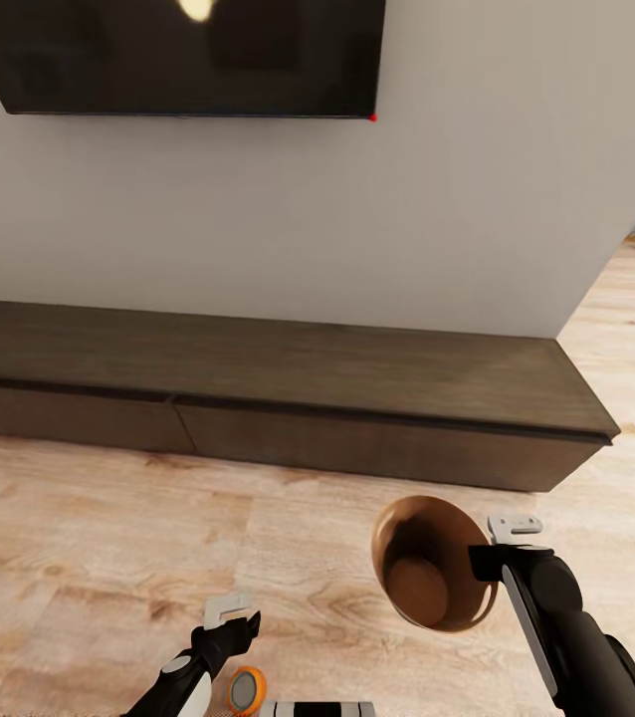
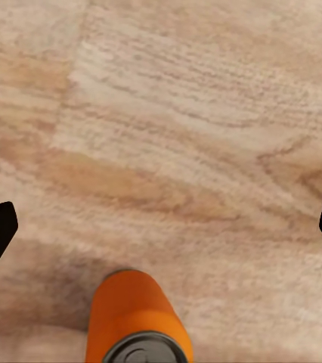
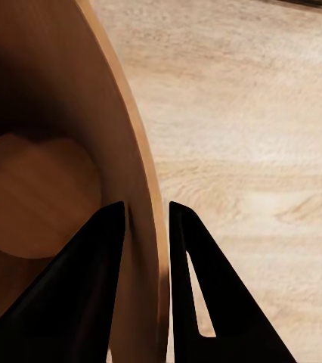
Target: Put the three can of soda from the living room inside the tash can in the kitchen.
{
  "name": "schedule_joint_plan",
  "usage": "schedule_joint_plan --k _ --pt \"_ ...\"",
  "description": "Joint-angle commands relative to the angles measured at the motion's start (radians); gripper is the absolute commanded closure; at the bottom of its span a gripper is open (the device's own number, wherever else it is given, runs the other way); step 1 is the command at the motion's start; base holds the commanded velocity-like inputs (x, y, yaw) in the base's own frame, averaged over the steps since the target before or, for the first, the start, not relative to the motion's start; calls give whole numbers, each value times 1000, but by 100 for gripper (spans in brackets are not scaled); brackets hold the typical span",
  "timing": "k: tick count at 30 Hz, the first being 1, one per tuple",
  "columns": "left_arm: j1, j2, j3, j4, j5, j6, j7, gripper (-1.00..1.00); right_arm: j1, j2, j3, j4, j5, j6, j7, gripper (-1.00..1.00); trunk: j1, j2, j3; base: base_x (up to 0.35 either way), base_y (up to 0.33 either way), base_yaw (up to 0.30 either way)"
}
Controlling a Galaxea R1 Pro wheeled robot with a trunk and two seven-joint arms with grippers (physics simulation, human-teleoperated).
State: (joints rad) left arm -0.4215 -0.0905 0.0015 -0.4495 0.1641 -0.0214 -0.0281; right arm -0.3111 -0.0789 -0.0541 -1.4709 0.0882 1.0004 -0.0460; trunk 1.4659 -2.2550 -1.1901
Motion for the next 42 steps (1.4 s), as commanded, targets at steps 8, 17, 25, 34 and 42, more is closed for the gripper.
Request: schedule_joint_plan --k 8,17,25,34,42 --pt "0 0 0 0 0 0 0 -100 0 0 0 0 -8 0 0 100 0 0 -13 0 0 0" --pt "0 0 0 0 0 0 0 -100 0 0 0 0 -8 0 0 100 0 0 -27 0 0 0" --pt "0 0 0 0 0 0 0 -100 0 0 0 0 -8 0 0 100 0 0 -40 0 0 0" --pt "0 0 0 0 0 0 -1 -100 -1 -1 0 -2 -7 0 0 100 0 0 -55 0 0 0" --pt "0 0 0 0 0 0 -1 -100 -13 -3 -1 -26 -7 0 0 100 0 0 -68 0 0 0"
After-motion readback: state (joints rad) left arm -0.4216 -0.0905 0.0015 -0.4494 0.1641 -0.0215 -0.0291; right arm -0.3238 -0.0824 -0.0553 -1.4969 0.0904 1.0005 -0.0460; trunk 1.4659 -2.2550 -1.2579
